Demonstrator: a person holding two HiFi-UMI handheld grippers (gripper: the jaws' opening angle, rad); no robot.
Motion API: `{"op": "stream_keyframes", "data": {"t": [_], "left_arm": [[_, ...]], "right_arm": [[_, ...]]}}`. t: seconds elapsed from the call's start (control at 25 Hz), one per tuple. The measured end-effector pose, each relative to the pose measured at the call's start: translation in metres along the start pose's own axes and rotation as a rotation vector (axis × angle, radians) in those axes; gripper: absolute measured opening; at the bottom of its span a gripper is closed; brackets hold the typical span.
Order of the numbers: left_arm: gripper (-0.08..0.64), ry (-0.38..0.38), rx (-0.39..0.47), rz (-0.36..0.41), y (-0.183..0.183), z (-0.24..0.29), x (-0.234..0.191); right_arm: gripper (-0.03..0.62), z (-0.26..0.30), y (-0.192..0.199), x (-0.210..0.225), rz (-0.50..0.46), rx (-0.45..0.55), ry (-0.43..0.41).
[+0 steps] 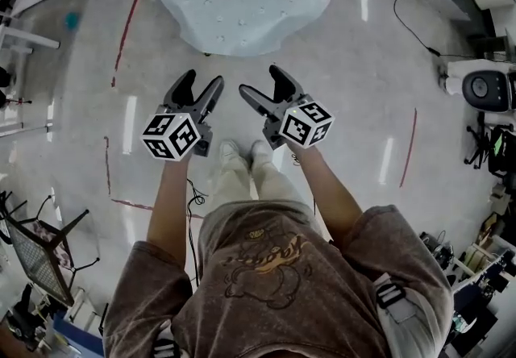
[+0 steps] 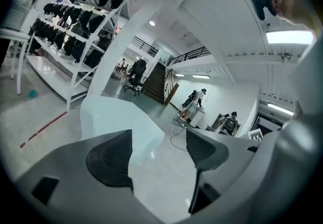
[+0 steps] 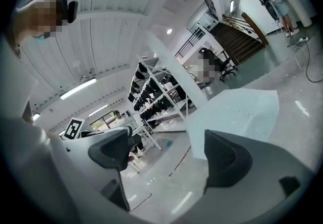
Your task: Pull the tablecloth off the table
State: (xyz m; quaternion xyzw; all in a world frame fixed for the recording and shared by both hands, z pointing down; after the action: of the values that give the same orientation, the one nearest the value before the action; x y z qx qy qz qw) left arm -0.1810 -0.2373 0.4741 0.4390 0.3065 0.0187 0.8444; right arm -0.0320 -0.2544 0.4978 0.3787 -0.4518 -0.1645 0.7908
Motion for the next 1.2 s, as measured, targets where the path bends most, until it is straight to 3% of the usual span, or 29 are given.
{"op": "stream_keyframes", "data": {"t": [0.52, 0.84, 1.08, 1.2], "left_arm": [[0.322, 0.039, -0.032, -0.092, 0.042, 0.063, -0.06], [0.322, 0.114, 0.006, -0.307, 0.07, 0.097, -0.108], [0.322, 0.16, 0.012, -0.437, 0.1, 0.132, -0.147], [0.322, 0.166, -0.011, -0.45, 0.112, 0.148, -0.161]], "right_arm": [[0.474, 0.049, 0.041, 0.058, 0.158, 0.025, -0.056], [0.482, 0.089, 0.076, 0.099, 0.387, 0.05, -0.14], [0.471, 0.119, 0.102, 0.139, 0.488, 0.092, -0.108], [0.469, 0.131, 0.117, 0.155, 0.515, 0.083, -0.093]]}}
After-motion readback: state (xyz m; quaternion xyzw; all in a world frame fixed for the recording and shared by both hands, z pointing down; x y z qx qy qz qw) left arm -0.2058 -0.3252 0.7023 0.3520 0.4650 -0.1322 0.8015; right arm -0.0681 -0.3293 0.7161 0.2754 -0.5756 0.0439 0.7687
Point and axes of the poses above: the fingertips, and each gripper's own axes: z forward along the fingers, x to its right, y out of its underside, the point moved 3 cm from there along -z, backward along the fingers, and after that the axes turned 11 degrees about -x, right-handed, at the moved point
